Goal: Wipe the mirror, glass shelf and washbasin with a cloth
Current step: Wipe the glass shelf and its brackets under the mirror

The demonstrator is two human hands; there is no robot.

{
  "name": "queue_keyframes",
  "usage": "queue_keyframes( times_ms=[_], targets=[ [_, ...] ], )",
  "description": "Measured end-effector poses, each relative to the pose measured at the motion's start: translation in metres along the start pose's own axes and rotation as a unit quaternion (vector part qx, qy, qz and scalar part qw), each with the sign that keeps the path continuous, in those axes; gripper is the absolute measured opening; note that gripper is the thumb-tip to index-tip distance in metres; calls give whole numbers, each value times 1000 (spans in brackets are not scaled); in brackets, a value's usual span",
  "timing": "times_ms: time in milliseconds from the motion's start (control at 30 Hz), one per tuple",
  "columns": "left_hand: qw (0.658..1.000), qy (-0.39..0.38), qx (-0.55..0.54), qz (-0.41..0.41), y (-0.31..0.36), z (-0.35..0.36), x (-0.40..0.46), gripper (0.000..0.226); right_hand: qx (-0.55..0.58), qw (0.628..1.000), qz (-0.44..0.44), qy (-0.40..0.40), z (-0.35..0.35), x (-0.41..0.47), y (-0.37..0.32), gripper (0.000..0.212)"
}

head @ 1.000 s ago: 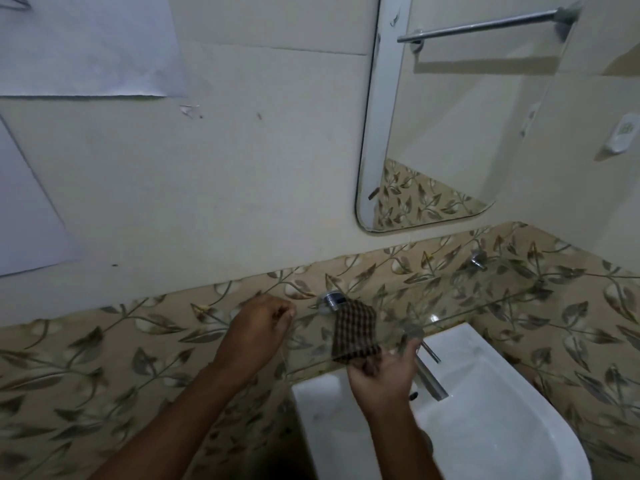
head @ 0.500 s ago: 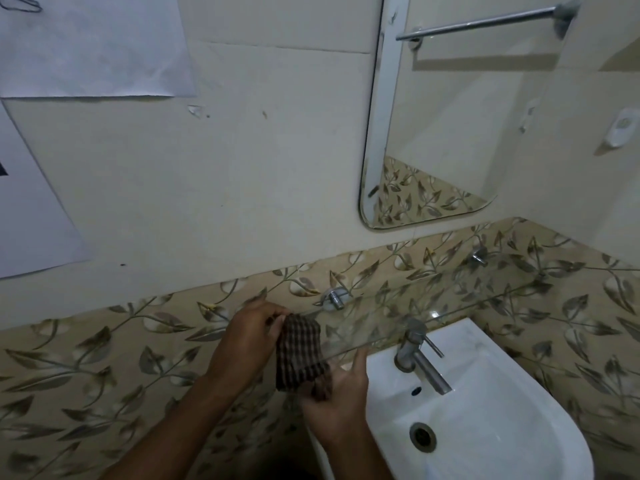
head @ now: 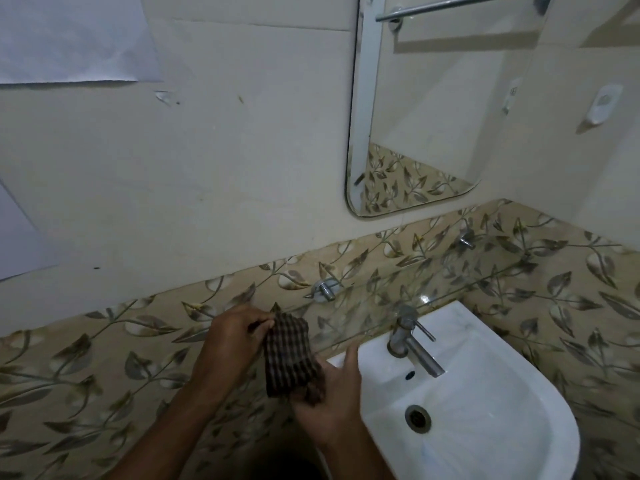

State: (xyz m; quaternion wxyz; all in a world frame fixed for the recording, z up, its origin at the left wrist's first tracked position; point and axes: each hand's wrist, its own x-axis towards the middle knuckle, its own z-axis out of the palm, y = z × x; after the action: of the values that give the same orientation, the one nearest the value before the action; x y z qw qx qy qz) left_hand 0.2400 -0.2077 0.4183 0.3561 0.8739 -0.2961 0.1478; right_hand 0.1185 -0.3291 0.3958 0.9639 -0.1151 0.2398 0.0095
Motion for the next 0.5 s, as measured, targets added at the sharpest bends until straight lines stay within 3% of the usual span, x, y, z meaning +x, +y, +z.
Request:
queue_keyframes(
  times_ms=[233, 400, 500],
  targets=[
    [1000, -3, -22, 12, 0, 1, 2, 12, 79, 993, -92, 3, -22, 2, -51, 97],
    [996, -60, 28, 53, 19, 22, 23, 18, 31, 999, -32, -24, -10, 0, -25, 98],
    [995, -76, 37, 62, 28, 33, 33, 22, 40, 997, -48, -39, -25, -15, -37, 100]
  ],
)
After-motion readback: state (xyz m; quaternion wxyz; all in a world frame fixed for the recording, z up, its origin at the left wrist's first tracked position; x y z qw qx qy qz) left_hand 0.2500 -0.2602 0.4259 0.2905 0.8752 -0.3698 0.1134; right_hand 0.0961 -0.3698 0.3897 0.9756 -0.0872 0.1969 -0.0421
